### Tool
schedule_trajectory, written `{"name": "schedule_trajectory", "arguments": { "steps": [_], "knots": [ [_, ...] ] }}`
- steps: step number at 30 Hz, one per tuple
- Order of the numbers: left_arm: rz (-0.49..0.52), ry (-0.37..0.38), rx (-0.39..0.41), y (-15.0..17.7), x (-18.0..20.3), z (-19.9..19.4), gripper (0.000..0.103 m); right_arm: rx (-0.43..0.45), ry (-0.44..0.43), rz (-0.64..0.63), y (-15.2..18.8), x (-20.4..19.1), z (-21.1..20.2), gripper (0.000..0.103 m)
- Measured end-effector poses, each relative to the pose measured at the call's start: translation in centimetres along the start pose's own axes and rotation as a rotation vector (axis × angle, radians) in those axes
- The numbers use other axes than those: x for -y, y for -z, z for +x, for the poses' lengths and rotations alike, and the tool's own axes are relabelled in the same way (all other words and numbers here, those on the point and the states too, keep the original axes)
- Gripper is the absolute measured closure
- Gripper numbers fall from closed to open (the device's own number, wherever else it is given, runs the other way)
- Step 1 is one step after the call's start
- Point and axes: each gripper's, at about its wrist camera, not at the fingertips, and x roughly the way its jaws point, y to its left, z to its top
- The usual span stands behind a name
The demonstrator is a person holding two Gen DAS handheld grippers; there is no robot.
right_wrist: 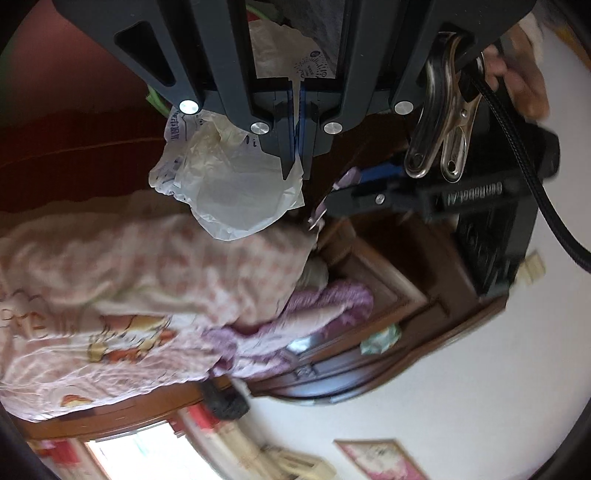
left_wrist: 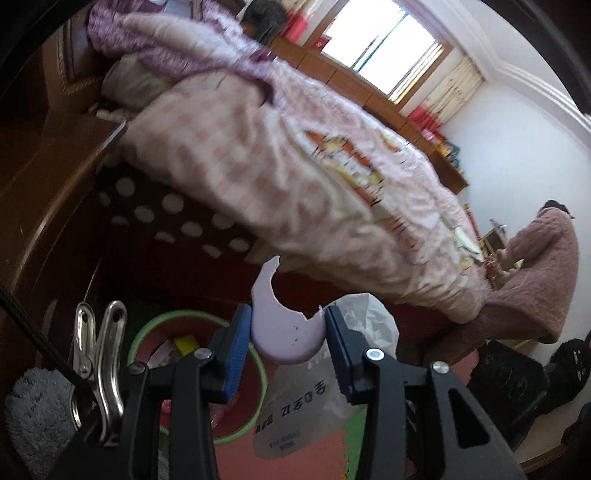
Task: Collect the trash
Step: 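Lower both items into the red bin and open the left then right gripper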
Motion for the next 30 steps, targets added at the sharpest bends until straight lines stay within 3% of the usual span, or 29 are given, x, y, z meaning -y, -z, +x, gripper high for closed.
{"name": "schedule_trajectory", "arguments": {
  "steps": [4, 7, 12, 20, 23, 30],
  "knots": [
    [-0.049, -0.092, -0.062, 0.5, -1.7, 2.9, 0.061, -0.044, -0.105, 0.063, 1.8, 2.2, 2.2, 0.101],
    [-0.102, -0.096, -0.135, 0.9, -2.9, 5.6, 0.061, -0.078, -0.144, 0.136, 3.6, 4.5, 4.1, 0.101],
    [-0.149, -0.132, -0.24, 1.9, -4.7, 10.3, 0.061, -0.163, -0.111, 0.275, 7.7, 9.2, 7.7, 0.1],
    [-0.228, -0.177, -0.399, 4.4, -8.0, 17.6, 0.061, -0.265, -0.076, 0.397, 12.1, 14.3, 11.6, 0.1],
    [-0.263, -0.23, -0.452, 5.1, -9.2, 19.5, 0.061, -0.318, -0.044, 0.398, 13.5, 15.5, 13.0, 0.1],
    [-0.311, -0.244, -0.54, 5.1, -10.6, 23.6, 0.061, -0.369, 0.101, 0.394, 15.9, 17.2, 14.2, 0.1]
  ]
}}
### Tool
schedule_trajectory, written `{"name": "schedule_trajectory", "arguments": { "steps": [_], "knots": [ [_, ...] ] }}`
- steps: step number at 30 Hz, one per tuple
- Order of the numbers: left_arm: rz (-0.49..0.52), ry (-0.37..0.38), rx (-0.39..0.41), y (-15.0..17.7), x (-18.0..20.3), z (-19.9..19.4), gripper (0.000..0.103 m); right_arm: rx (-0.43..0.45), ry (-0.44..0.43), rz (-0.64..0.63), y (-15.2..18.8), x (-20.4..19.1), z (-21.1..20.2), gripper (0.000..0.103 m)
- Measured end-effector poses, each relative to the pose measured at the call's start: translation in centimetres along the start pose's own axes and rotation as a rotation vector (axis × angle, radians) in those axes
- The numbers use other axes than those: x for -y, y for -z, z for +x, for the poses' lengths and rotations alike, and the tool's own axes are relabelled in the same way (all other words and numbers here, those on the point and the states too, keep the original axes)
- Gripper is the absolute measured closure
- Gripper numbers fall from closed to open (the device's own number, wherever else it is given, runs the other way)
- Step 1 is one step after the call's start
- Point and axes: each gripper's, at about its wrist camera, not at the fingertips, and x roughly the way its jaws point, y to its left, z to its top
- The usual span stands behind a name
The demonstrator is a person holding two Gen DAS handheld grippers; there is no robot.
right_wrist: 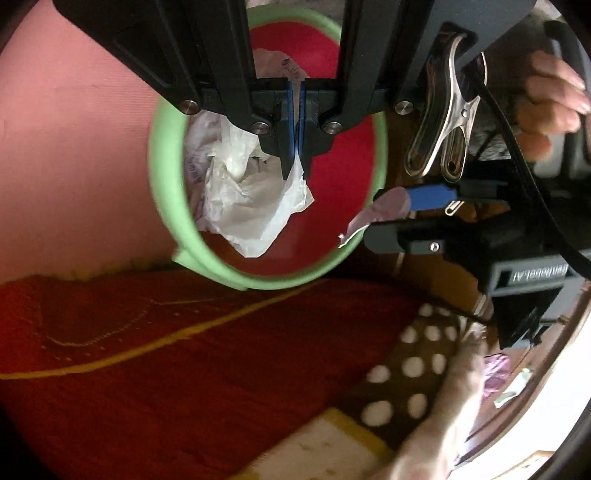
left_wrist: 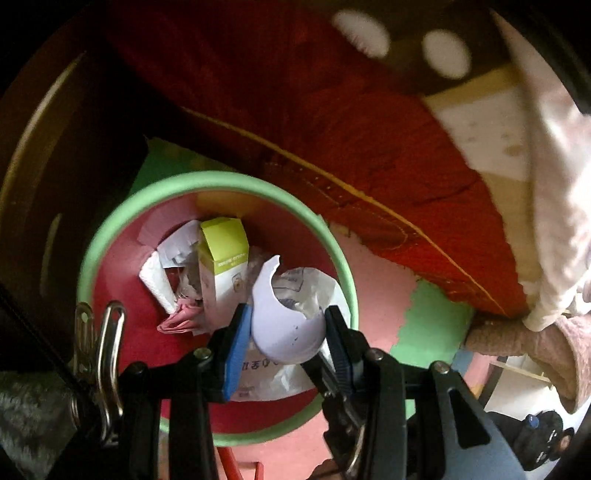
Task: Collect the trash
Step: 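Lower both items into the red bin and open the left then right gripper, then raise both open grippers away from the red bin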
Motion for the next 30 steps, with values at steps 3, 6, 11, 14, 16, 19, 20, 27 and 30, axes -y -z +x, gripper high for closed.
{"name": "schedule_trajectory", "arguments": {
  "steps": [3, 6, 11, 14, 16, 19, 20, 27, 30],
  "knots": [
    [-0.01, -0.033, -0.021, -0.7, 0.0, 1.2, 0.061, 0.001, 0.031, 0.006, 0.2, 0.6, 0.6, 0.1],
    [-0.012, -0.032, -0.021, -0.7, 0.2, 1.5, 0.06, -0.002, 0.046, -0.013, -0.2, 0.7, 1.1, 0.1],
    [-0.036, -0.011, -0.023, -1.1, 0.2, 1.6, 0.06, 0.009, 0.052, -0.022, -0.7, 1.0, 1.2, 0.1],
    [-0.048, 0.006, -0.039, -1.3, 0.6, 2.2, 0.06, 0.012, 0.055, -0.012, -1.2, 1.2, 1.6, 0.1],
    [-0.041, -0.014, -0.039, -1.4, 0.9, 2.5, 0.061, 0.017, 0.069, -0.008, -1.3, 1.3, 1.6, 0.1],
    [-0.049, 0.003, -0.053, -1.5, 1.0, 2.7, 0.06, 0.021, 0.079, 0.002, -1.2, 1.6, 1.7, 0.099],
    [-0.055, 0.009, -0.053, -1.5, 0.9, 2.7, 0.059, 0.023, 0.078, 0.005, -1.2, 1.7, 1.6, 0.099],
    [-0.1, 0.062, -0.06, -1.8, 0.6, 3.1, 0.048, 0.033, 0.067, 0.037, -1.2, 1.8, 1.3, 0.085],
    [-0.101, 0.083, -0.065, -1.7, 0.7, 3.0, 0.044, 0.033, 0.061, 0.031, -1.2, 1.4, 1.0, 0.071]
  ]
}}
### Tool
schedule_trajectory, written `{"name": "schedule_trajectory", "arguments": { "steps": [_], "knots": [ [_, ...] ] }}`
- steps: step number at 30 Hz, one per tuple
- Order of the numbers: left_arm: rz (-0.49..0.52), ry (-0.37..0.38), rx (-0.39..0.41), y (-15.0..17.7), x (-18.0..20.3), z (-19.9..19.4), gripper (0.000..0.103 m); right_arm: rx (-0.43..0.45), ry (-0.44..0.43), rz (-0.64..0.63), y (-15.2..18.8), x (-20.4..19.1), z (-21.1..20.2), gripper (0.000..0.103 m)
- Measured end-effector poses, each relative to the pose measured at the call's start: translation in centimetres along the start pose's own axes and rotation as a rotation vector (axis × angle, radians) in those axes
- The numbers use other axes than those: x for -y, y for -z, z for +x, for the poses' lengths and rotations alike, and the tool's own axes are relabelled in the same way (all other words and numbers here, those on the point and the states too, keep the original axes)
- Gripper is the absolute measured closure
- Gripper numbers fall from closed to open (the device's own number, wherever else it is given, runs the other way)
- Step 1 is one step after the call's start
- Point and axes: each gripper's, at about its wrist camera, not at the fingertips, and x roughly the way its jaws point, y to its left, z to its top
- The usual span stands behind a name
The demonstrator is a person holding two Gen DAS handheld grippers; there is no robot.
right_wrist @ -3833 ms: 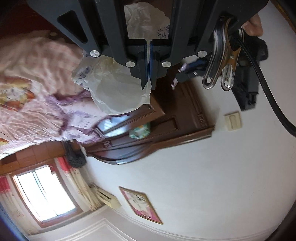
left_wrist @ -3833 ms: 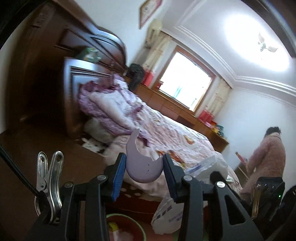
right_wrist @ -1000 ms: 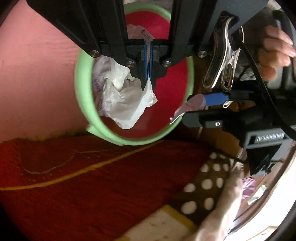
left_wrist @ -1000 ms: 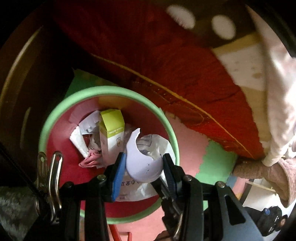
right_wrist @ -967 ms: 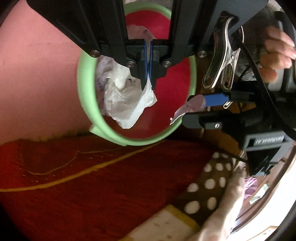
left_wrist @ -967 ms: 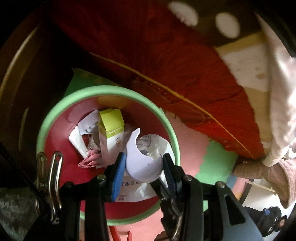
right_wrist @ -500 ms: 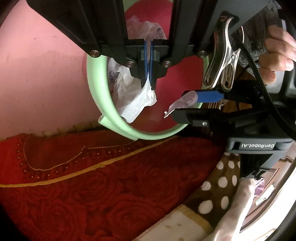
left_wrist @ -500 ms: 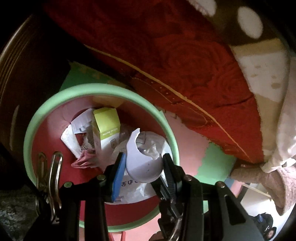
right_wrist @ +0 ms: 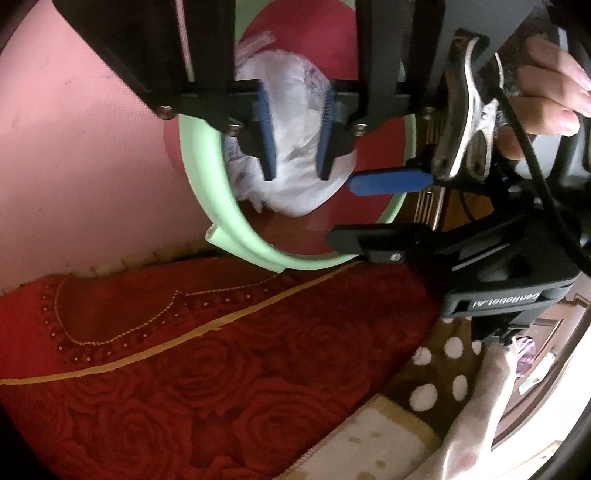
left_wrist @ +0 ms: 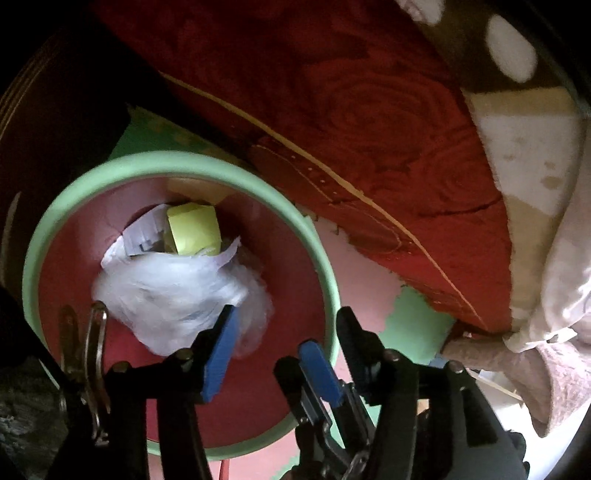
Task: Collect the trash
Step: 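Raise both open grippers away from the red bin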
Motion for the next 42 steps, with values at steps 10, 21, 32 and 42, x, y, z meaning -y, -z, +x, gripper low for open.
{"name": "schedule_trajectory", "arguments": {
  "steps": [10, 21, 32, 42],
  "knots": [
    [0.015, 0.023, 0.04, 0.9, -0.4, -1.6, 0.042, 0.049, 0.005, 0.018, 0.7, -0.2, -2.6, 0.057],
    [0.04, 0.05, 0.063, 1.7, -0.3, -2.4, 0.042, 0.07, 0.019, 0.04, 1.0, -0.2, -4.7, 0.057],
    [0.097, 0.053, 0.151, 3.1, -0.2, -5.4, 0.042, 0.085, 0.058, 0.002, 1.5, -3.4, -7.6, 0.057],
    [0.24, 0.222, 0.273, 6.2, 2.9, -12.2, 0.042, 0.139, 0.103, -0.087, 2.5, -8.3, -10.6, 0.057]
  ]
}}
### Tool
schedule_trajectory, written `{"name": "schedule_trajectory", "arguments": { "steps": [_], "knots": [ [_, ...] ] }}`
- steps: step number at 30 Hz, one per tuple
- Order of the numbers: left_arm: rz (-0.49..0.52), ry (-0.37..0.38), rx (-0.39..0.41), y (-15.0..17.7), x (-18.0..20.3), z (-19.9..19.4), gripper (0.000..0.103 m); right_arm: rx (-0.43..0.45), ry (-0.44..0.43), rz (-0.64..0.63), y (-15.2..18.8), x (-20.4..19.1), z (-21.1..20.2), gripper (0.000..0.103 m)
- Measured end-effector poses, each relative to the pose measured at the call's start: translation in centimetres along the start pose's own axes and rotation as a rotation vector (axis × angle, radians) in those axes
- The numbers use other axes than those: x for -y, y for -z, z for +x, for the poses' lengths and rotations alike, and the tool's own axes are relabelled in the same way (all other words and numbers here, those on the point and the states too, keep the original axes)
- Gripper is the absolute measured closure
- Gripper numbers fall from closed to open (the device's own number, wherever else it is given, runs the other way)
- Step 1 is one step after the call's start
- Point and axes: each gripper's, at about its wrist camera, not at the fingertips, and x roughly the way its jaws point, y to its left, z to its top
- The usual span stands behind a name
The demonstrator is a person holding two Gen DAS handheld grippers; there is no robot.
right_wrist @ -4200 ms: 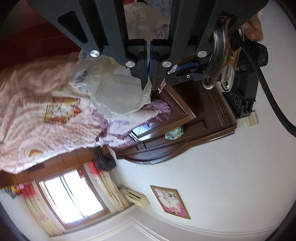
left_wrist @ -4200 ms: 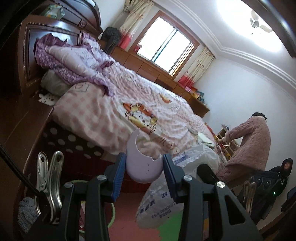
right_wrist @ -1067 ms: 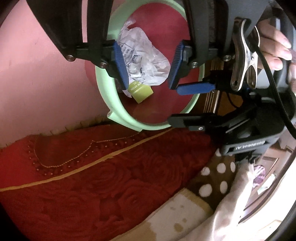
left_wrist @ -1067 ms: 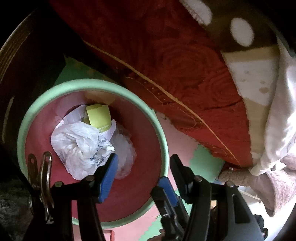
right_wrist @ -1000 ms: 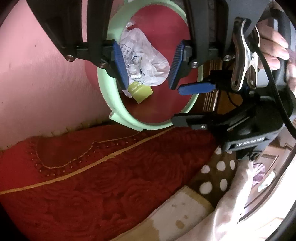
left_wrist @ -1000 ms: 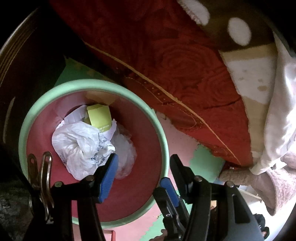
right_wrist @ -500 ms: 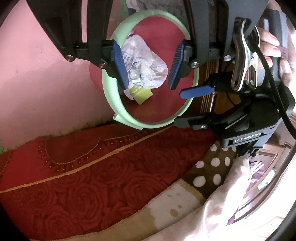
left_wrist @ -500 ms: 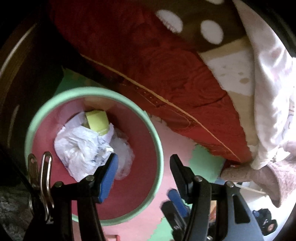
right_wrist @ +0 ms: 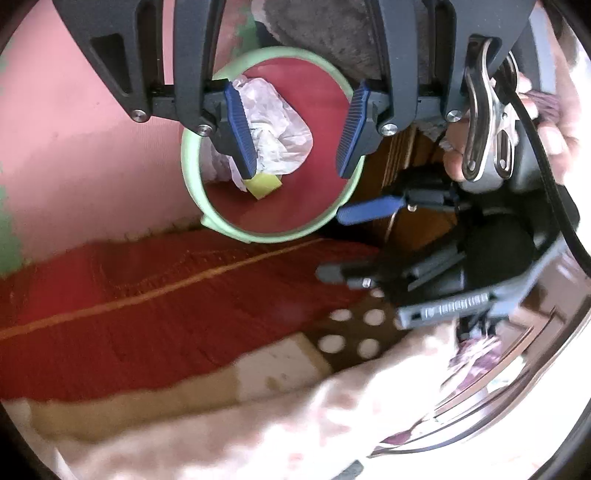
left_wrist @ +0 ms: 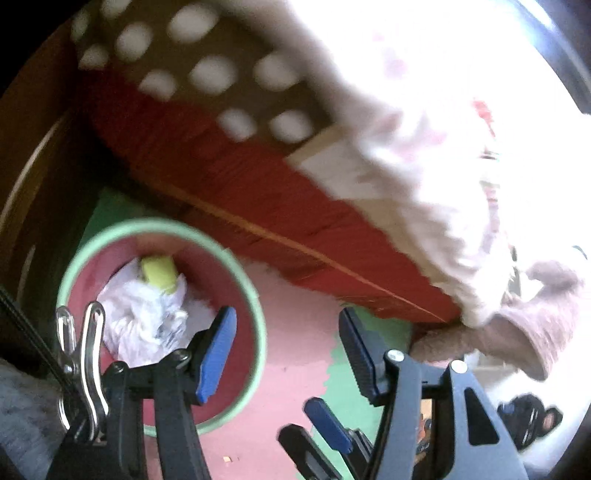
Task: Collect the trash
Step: 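Move both open grippers up to the wooden headboard shelf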
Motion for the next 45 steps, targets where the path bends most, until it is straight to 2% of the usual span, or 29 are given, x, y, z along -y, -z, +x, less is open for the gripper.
{"name": "schedule_trajectory", "arguments": {
  "steps": [4, 8, 13, 18, 22, 25, 29, 31, 35, 39, 41, 45],
  "knots": [
    [0.122, 0.049, 0.082, -1.0, 2.8, -5.8, 0.042, 0.025, -0.027, -0.049, -1.1, -1.7, -1.7, 0.057],
    [0.234, 0.046, 0.212, -1.5, 5.0, -12.9, 0.042, 0.085, -0.081, -0.093, -2.8, -4.2, -3.7, 0.057],
    [0.262, 0.072, 0.357, -0.9, 5.8, -20.6, 0.042, 0.178, -0.187, -0.16, -5.4, -9.3, -6.5, 0.055],
    [0.322, 0.108, 0.424, -0.2, 6.5, -26.3, 0.04, 0.241, -0.288, -0.244, -7.0, -14.6, -8.8, 0.054],
    [0.374, 0.09, 0.497, -0.1, 7.8, -30.2, 0.04, 0.309, -0.349, -0.343, -7.9, -18.7, -10.7, 0.051],
    [0.398, 0.085, 0.564, -0.8, 9.0, -33.6, 0.039, 0.362, -0.387, -0.424, -9.3, -22.0, -12.1, 0.05],
    [0.426, 0.135, 0.642, -2.2, 9.9, -39.6, 0.038, 0.437, -0.419, -0.487, -12.0, -26.4, -14.6, 0.048],
    [0.439, 0.114, 0.7, -2.7, 10.6, -42.8, 0.037, 0.496, -0.388, -0.511, -13.3, -28.9, -16.0, 0.048],
    [0.466, 0.064, 0.809, -3.7, 12.4, -48.0, 0.036, 0.568, -0.504, -0.537, -16.3, -32.5, -18.2, 0.04],
    [0.472, 0.003, 0.911, -5.2, 13.7, -52.3, 0.03, 0.6, -0.536, -0.566, -19.3, -35.7, -18.9, 0.038],
    [0.458, -0.061, 0.954, -6.6, 13.9, -54.0, 0.03, 0.608, -0.557, -0.585, -20.9, -37.3, -19.1, 0.036],
    [0.392, -0.156, 0.986, -10.3, 12.9, -56.3, 0.03, 0.632, -0.512, -0.622, -23.9, -40.2, -18.4, 0.035]
  ]
}}
